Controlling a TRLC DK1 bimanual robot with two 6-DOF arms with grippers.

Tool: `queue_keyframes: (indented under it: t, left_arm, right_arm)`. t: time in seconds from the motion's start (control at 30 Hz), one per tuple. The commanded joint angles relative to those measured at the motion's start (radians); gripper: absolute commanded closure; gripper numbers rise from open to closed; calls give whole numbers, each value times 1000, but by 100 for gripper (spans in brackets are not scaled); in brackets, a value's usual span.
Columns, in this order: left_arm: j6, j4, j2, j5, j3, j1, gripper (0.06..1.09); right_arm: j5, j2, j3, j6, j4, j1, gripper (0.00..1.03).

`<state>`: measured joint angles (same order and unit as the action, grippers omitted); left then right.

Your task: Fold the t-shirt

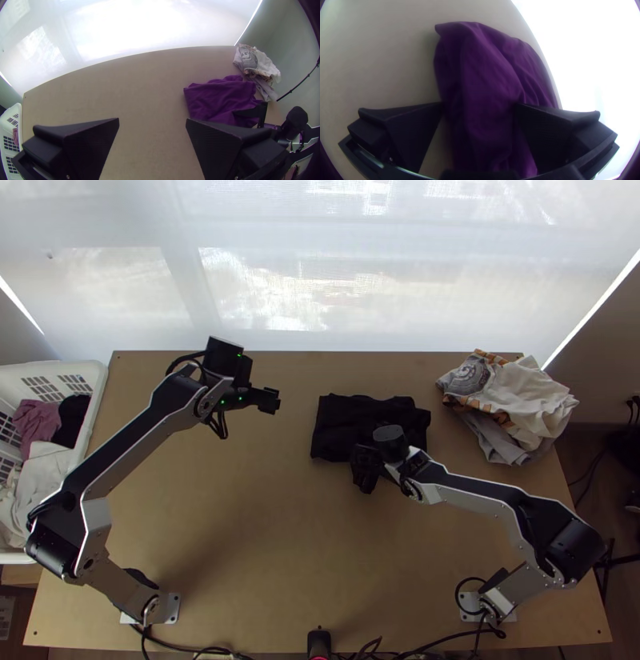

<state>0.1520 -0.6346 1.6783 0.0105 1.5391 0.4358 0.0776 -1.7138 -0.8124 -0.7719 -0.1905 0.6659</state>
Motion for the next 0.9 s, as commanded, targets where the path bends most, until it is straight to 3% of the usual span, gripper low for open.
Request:
queue_keyframes:
  t: [0.0,0.07,0.1,0.2,0.23,0.53,0.87]
  left_arm:
    - [0,1,-5,-7,-11,-9,11]
    - [0,1,-5,-7,-11,-11,11]
    - [0,1,-5,-7,-11,-11,11]
    - [-2,1,-5,-7,-11,-16,11]
    - [-2,1,-6,-7,-11,-17,11]
    - [-3,0,-12,-9,-8,-17,11]
    - [0,-5,-72,-6,-25,-31,11]
  right_arm:
    - [4,-101,-76,-26,-21,-42,5]
    - [4,-133,-110,-26,-21,-54,8]
    - [4,-150,-133,-24,-20,-60,20]
    - [4,-181,-188,-24,37,-68,89]
    - [4,-181,-192,-17,39,-69,101]
    - [28,-64,-180,86,49,-86,100]
    - [126,166,-254,174,122,-97,100]
